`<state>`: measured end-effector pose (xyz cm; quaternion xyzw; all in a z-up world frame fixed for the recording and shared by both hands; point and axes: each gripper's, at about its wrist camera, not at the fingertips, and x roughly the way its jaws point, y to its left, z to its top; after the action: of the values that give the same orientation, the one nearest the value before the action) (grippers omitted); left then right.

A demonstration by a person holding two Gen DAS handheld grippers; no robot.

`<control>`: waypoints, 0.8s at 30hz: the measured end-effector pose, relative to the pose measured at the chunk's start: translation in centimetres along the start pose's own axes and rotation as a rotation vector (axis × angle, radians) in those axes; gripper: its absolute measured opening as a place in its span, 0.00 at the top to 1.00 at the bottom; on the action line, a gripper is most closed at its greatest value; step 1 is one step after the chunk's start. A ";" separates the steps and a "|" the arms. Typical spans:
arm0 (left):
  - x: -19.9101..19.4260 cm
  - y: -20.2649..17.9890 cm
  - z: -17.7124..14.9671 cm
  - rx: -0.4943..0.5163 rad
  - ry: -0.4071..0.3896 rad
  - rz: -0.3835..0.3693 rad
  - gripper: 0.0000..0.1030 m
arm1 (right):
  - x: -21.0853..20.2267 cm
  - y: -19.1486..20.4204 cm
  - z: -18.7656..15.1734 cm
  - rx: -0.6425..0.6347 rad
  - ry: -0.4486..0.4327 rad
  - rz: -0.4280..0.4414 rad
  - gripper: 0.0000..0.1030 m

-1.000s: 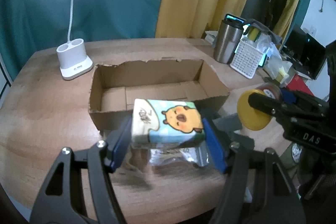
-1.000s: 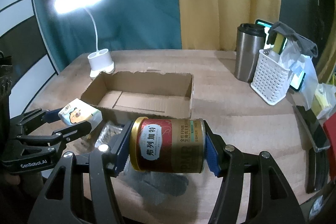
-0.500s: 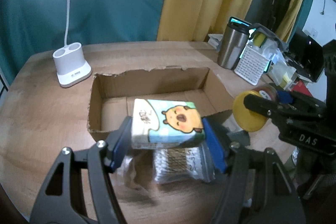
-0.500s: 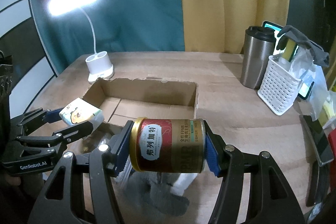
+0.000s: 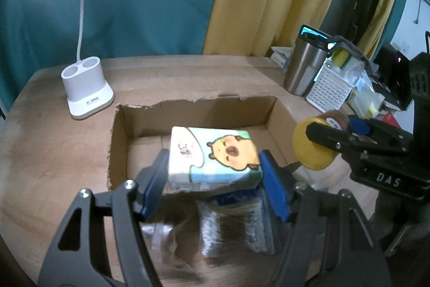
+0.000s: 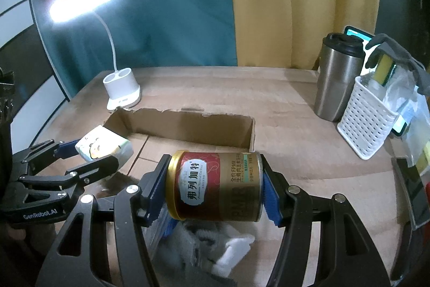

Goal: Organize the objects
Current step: 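Carry the can with the right tool while the left tool carries the tissue pack into the box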

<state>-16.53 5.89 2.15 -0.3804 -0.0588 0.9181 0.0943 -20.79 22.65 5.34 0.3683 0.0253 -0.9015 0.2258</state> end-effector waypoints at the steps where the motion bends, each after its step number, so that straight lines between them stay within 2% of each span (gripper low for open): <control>1: 0.2 0.1 0.1 -0.002 0.002 0.000 0.34 | 0.2 -0.1 0.1 0.001 0.001 0.000 0.38; 15: 2.7 1.0 0.3 -0.038 0.033 -0.013 0.34 | 3.1 -0.2 1.2 0.022 0.034 0.006 0.38; 24: 4.0 1.4 0.0 -0.056 0.063 -0.027 0.34 | 5.3 0.1 0.6 0.039 0.075 0.001 0.38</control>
<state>-19.44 5.38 -0.88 -0.4107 -0.0867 0.9024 0.0977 -24.44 20.33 2.16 0.4064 0.0161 -0.8871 0.2181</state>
